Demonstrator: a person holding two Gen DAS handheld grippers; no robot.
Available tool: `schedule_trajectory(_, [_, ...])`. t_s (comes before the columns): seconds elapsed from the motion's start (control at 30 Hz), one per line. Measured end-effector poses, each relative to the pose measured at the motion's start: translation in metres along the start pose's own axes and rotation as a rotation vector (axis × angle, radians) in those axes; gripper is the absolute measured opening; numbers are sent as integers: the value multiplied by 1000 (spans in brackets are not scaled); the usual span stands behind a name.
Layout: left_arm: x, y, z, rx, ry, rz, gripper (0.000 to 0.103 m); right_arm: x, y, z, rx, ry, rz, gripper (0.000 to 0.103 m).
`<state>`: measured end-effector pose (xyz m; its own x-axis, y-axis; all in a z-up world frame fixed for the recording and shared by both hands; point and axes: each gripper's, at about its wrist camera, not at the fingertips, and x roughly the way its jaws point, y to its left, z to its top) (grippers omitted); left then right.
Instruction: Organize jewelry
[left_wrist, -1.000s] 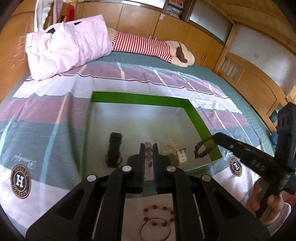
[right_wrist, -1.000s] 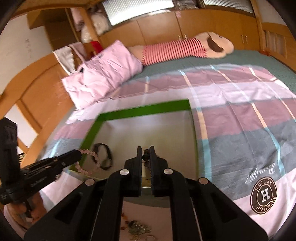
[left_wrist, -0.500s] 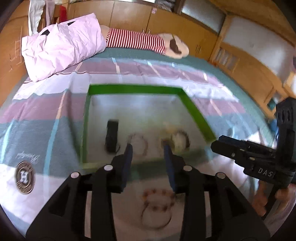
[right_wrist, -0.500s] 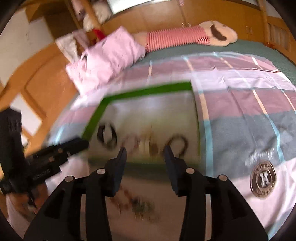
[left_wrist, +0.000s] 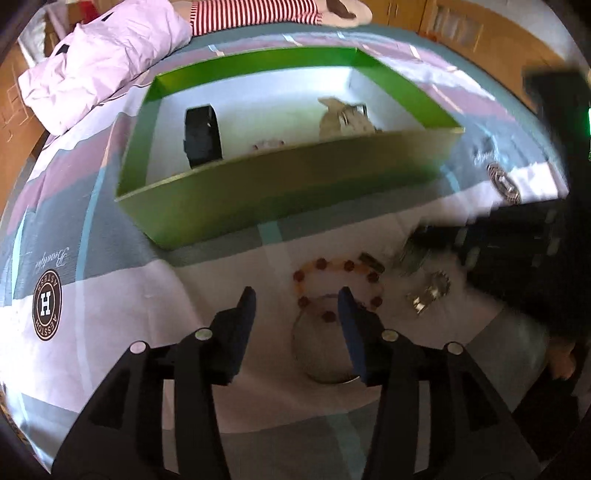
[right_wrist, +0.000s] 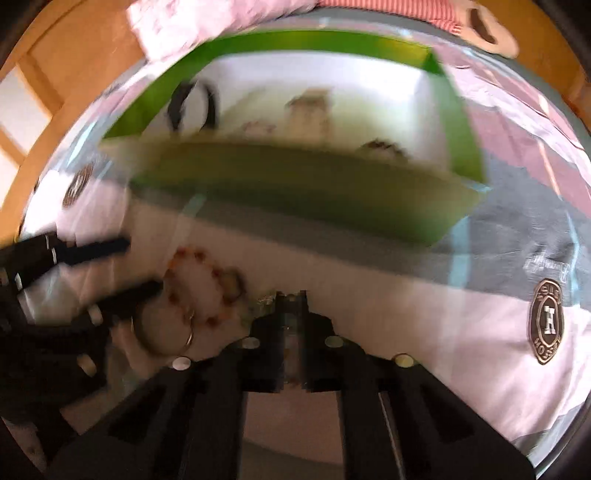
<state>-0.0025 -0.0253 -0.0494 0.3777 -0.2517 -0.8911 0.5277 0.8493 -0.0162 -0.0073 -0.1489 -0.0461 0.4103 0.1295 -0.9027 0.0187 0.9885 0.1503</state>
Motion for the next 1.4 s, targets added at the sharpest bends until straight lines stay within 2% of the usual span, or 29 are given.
schedule_trajectory(0.13, [7, 0, 2, 0, 13, 11, 51, -11, -25, 7, 116, -53, 42, 6])
schedule_trajectory(0.27, [14, 2, 6, -17, 28, 12, 53, -11, -38, 9, 208, -24, 125, 7])
schedule_trajectory(0.37, [16, 3, 7, -25, 25, 11, 56, -12, -43, 10, 216, -19, 97, 9])
schedule_trajectory(0.43, [17, 4, 7, -25, 25, 14, 57, -14, -44, 9, 218, -25, 73, 24])
schedule_trajectory(0.5, [18, 5, 8, -35, 27, 9, 57, -17, -46, 11, 225, -35, 58, 32])
schedule_trajectory(0.6, [15, 6, 9, -42, 13, -10, 57, -16, -48, 12, 225, -37, 39, 33])
schedule_trajectory(0.73, [7, 12, 12, -91, -23, -89, 57, -11, -51, 11, 239, -28, 18, 33])
schedule_trajectory(0.77, [7, 14, 12, -104, -24, -97, 54, -10, -50, 11, 241, -25, 11, 33])
schedule_trajectory(0.83, [12, 18, 14, -135, -10, -95, 40, -8, -49, 11, 241, -20, 1, 33])
schedule_trajectory(0.87, [15, 21, 14, -148, 0, -85, 30, -7, -49, 11, 238, -18, -4, 33])
schedule_trajectory(0.9, [19, 24, 14, -162, 12, -80, 26, -6, -48, 11, 231, -15, -11, 33])
schedule_trajectory(1.0, [25, 27, 14, -175, 30, -81, 26, -3, -43, 11, 207, -12, -27, 33])
schedule_trajectory(1.1, [24, 20, 13, -135, 28, -74, 28, 2, -37, 10, 168, -11, -64, 33])
schedule_trajectory(1.2, [29, 9, 13, -78, 42, -11, 26, 8, -30, 10, 130, -17, -84, 32])
schedule_trajectory(1.23, [30, 7, 13, -73, 42, -4, 25, 9, -26, 10, 111, -23, -75, 31])
schedule_trajectory(1.27, [30, 7, 14, -68, 40, 6, 19, 9, -22, 10, 98, -31, -58, 26])
schedule_trajectory(1.3, [29, 7, 14, -69, 40, 13, 10, 8, -17, 10, 79, -35, -32, 10])
schedule_trajectory(1.37, [29, 13, 14, -89, 42, 23, 8, 4, -12, 11, 66, -50, 11, 7])
schedule_trajectory(1.4, [28, 17, 14, -107, 42, 16, 8, -1, -11, 11, 67, -65, 60, 7])
